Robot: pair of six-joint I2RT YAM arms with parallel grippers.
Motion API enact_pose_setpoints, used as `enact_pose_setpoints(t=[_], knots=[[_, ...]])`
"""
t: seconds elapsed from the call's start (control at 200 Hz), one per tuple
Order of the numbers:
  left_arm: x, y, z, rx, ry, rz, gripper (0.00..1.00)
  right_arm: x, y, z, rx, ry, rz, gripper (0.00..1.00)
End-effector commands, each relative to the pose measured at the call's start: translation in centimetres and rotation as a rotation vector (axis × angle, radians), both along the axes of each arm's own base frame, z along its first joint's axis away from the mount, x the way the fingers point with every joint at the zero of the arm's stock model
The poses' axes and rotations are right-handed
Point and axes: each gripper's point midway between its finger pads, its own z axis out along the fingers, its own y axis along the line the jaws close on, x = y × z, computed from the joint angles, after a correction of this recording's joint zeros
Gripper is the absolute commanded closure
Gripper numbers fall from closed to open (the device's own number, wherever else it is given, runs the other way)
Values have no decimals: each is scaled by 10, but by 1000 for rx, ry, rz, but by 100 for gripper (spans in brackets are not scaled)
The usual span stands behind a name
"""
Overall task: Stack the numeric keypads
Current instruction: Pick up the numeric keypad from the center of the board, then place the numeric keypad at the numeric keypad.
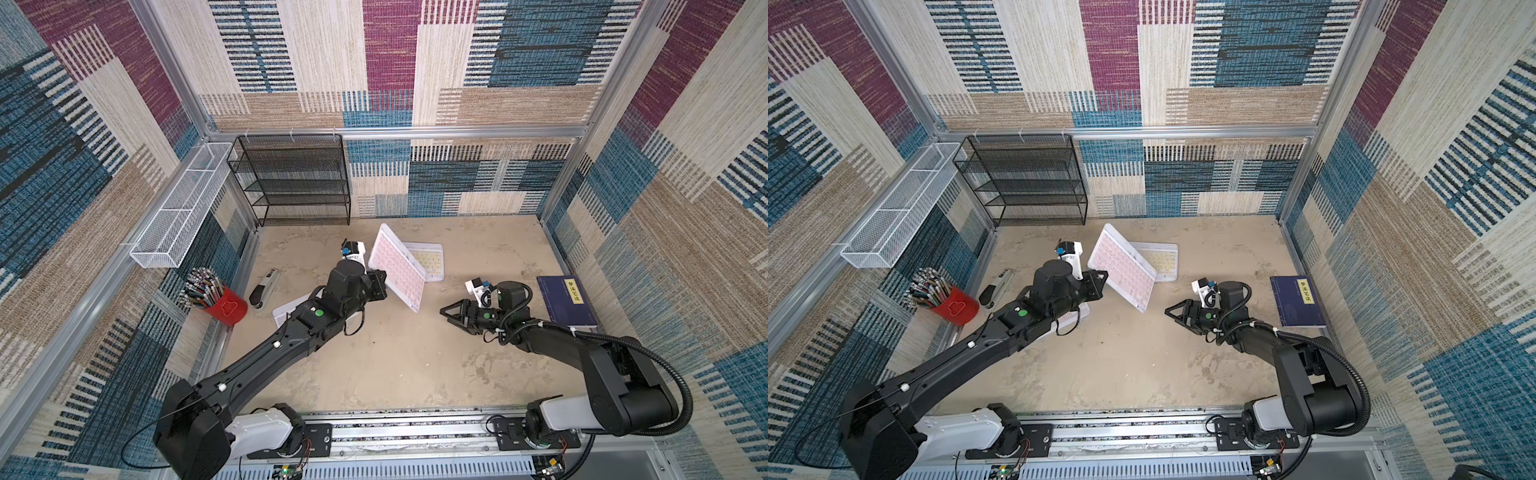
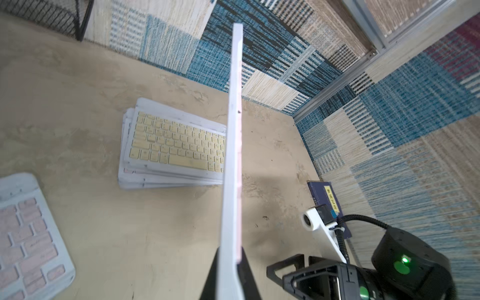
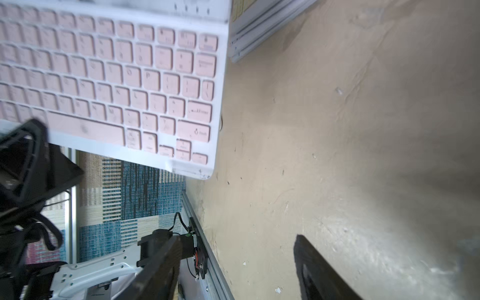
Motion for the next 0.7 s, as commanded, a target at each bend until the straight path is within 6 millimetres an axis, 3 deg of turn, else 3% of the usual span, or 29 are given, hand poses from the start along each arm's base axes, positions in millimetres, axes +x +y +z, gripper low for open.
enact_pose_setpoints(t=[0.0,0.125,0.23,0.446,0.696], knots=[[-8,5,18,-222,5,29,100,5,-2,38,154,-76,4,28],[-20,16,24,-299,-5,41,100,4,0,67,229,-152,38,27],[-26,14,34,-408,-20,20,100,10,3,83,254,-185,57,27],[-27,-4,46,-552,-19,-60,100,22,8,97,269,-204,71,27],[-24,-23,49,-651,-13,-143,100,31,27,96,300,-167,106,29]])
